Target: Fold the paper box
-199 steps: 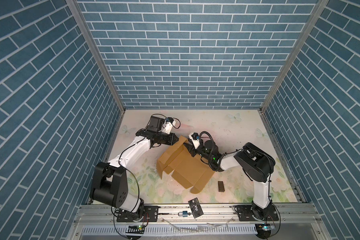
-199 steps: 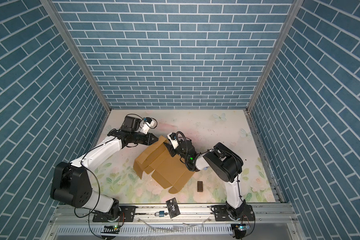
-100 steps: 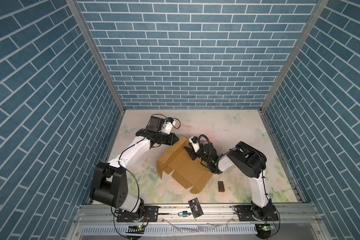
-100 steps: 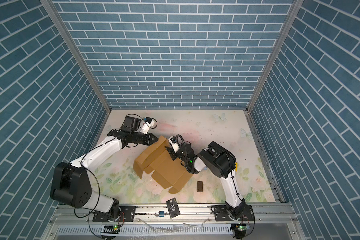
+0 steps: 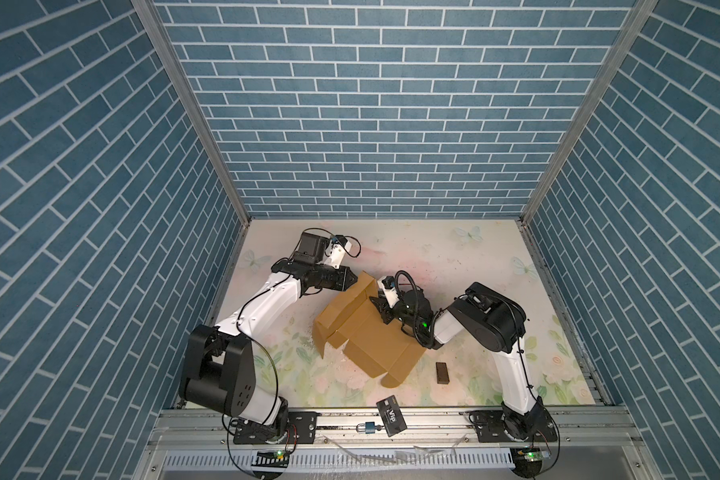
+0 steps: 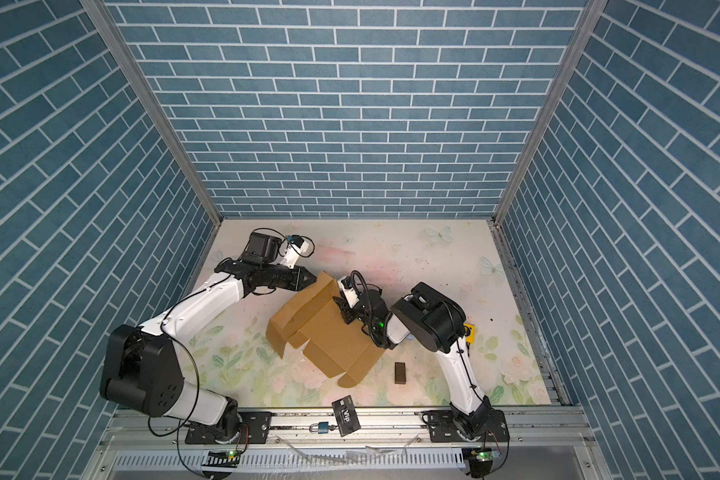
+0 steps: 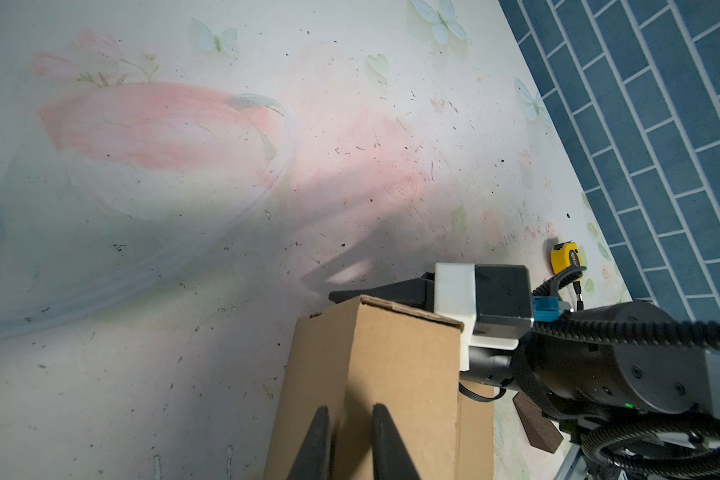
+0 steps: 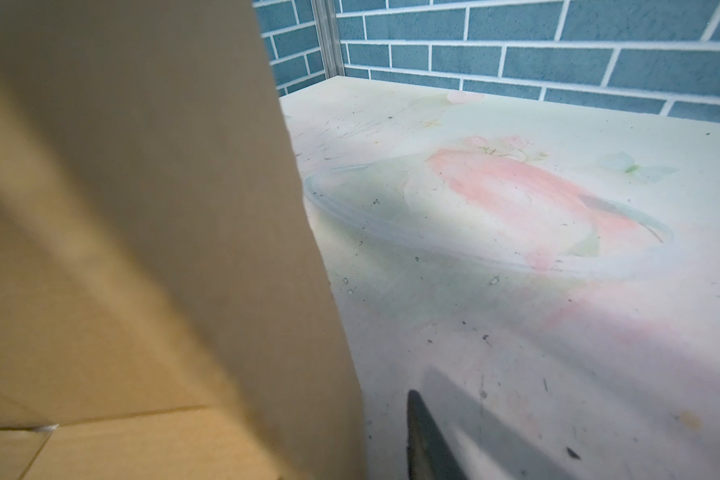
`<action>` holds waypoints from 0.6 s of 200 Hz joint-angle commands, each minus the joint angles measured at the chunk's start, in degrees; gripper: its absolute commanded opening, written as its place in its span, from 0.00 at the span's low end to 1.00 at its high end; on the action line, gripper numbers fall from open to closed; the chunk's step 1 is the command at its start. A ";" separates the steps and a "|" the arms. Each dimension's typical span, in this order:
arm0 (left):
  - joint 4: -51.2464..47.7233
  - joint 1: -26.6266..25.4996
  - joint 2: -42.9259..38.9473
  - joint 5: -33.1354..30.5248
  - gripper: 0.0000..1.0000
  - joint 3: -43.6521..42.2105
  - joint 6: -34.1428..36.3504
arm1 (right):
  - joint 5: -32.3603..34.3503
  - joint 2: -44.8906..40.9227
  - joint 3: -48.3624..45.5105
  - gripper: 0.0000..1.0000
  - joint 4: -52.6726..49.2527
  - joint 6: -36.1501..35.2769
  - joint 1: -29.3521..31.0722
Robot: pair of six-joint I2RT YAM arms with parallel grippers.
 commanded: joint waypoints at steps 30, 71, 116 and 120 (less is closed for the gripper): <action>-2.36 -0.21 -0.46 -0.61 0.20 -0.38 -0.24 | 0.46 1.04 1.13 0.02 -1.77 0.60 0.24; -1.91 -0.21 0.07 -1.03 0.20 -0.78 -0.15 | -0.06 0.46 1.50 0.00 -2.51 -0.71 0.24; -1.71 -0.21 0.47 -0.86 0.22 -0.60 -0.05 | 1.24 -3.57 -0.71 0.37 -2.21 -1.36 0.22; -1.95 -0.21 0.63 -1.03 0.22 -0.39 0.02 | 1.68 -4.25 -1.02 0.40 -2.26 -1.14 0.15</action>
